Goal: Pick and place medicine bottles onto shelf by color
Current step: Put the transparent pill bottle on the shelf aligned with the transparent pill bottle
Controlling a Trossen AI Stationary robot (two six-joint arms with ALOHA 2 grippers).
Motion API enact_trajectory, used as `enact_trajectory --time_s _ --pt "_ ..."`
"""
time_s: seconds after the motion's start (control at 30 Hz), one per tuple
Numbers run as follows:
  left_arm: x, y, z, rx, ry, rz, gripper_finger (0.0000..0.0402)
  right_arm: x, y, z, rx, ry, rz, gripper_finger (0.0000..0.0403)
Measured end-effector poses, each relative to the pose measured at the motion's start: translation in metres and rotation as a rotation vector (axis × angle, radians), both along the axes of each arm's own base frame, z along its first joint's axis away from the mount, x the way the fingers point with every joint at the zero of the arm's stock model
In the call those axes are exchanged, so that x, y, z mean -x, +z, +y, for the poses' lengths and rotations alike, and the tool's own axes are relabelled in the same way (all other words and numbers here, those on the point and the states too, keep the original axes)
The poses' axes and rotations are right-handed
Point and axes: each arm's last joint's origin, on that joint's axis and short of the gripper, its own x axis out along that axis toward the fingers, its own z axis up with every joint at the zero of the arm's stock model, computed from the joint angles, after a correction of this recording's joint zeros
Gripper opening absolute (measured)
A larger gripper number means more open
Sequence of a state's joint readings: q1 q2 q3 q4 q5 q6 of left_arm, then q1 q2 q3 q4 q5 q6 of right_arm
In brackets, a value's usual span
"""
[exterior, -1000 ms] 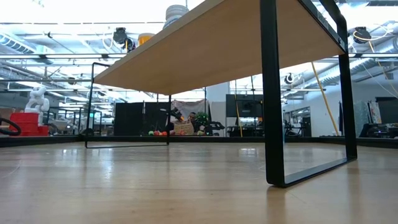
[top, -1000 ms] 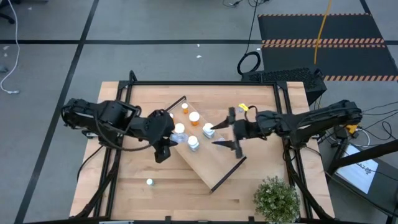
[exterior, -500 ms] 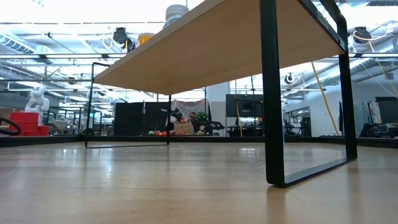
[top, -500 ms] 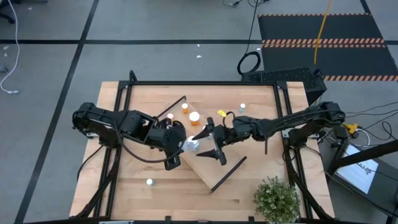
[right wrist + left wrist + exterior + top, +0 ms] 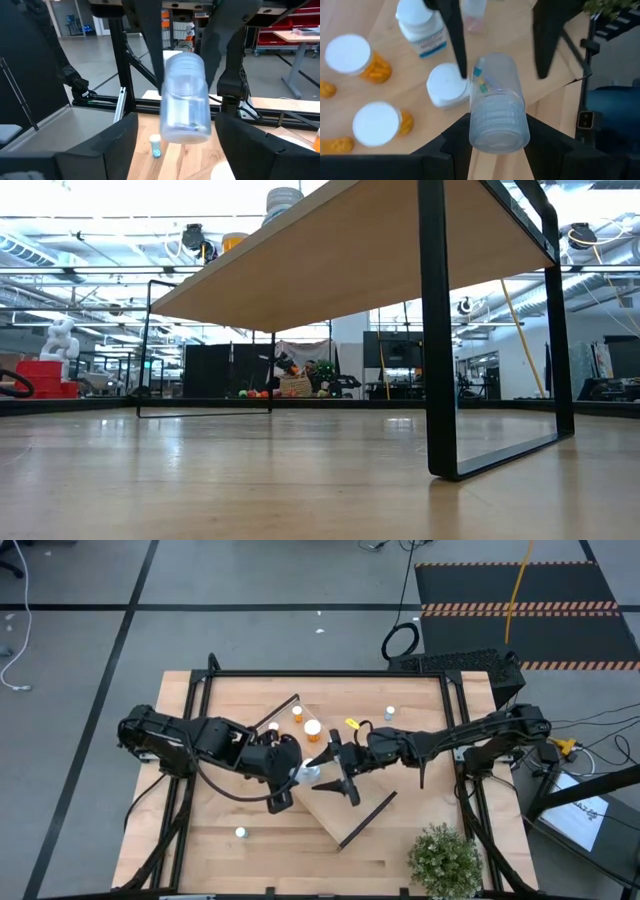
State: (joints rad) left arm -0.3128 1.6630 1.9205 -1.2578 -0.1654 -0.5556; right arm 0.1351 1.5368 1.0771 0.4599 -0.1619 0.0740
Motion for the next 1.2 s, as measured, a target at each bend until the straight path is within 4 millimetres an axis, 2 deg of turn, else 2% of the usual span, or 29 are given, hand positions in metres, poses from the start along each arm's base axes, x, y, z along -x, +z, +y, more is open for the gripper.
enact_trajectory --time_s 0.17,0.5,0.67,0.9,1.2 --pt "-0.004 0.003 -0.001 0.001 -0.020 -0.053 0.0157 0.000 -0.001 -0.003 0.007 -0.006 0.006 0.0226" --pt "-0.004 0.003 -0.001 -0.029 -0.049 -0.053 0.0157 -0.001 -0.001 -0.007 0.005 0.011 0.005 0.0144" --pt "-0.003 0.003 -0.005 -0.073 -0.058 -0.065 0.0174 -0.001 0.000 -0.007 0.005 0.010 0.001 0.0155" --pt "-0.002 0.005 -0.008 -0.142 0.013 -0.103 0.0241 0.001 0.003 -0.008 0.008 0.002 -0.004 0.0156" --pt "-0.004 0.014 -0.024 -0.264 -0.040 -0.248 0.0310 0.010 0.014 -0.009 0.005 0.000 -0.028 0.0155"
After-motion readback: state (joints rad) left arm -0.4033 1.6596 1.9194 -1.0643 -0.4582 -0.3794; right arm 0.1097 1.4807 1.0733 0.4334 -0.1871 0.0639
